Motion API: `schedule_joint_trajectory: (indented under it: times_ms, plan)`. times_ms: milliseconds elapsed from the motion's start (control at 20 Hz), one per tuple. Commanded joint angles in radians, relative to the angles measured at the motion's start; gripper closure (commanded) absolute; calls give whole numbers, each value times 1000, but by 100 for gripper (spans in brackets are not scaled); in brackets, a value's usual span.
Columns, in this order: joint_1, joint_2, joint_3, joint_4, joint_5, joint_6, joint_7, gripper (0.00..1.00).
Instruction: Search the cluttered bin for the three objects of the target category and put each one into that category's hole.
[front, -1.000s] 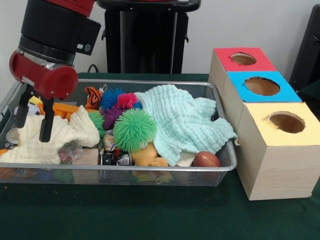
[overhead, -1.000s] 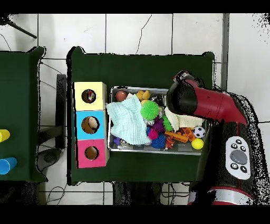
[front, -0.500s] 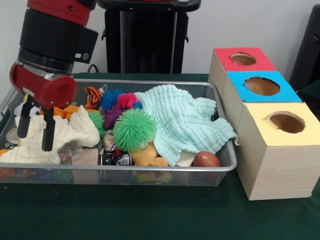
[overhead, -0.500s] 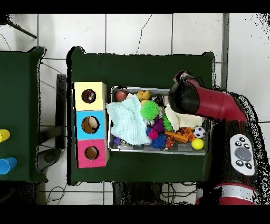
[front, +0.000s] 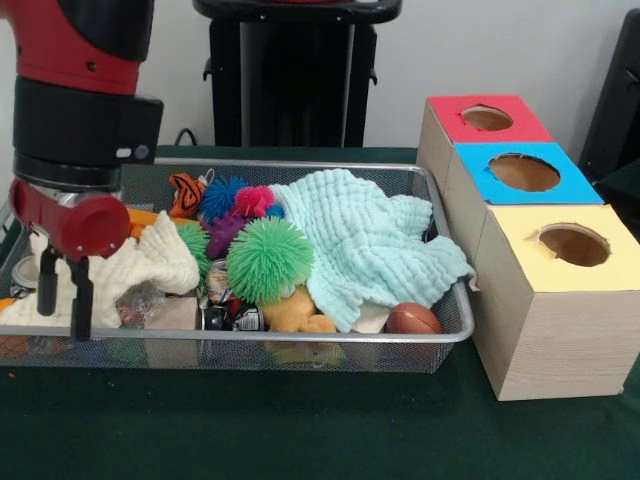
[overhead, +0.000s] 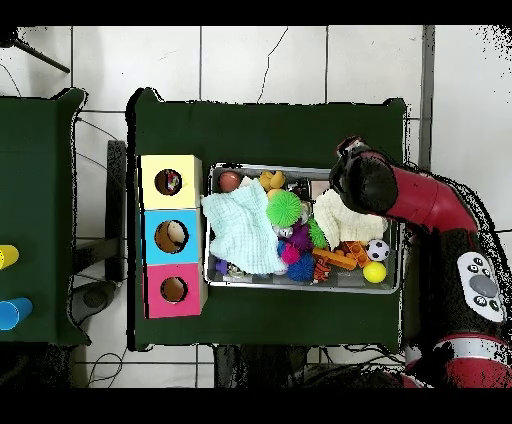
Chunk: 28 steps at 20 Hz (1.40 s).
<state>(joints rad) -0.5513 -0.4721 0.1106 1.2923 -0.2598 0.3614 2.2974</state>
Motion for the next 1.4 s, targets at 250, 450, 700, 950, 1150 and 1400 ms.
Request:
schedule_joint_trajectory:
  times_ms: [250,450,700,950,1150,1400]
  plan:
    - [-12,92,115,59,-16,333,-198,0]
    - [-2,54,105,94,-26,338,-172,0]
    - [26,-32,74,115,-77,283,-149,0]
    - [43,-81,60,119,-108,260,-143,0]
    - [44,-59,60,109,-118,256,-136,0]
    - [53,1,44,75,-130,291,-113,0]
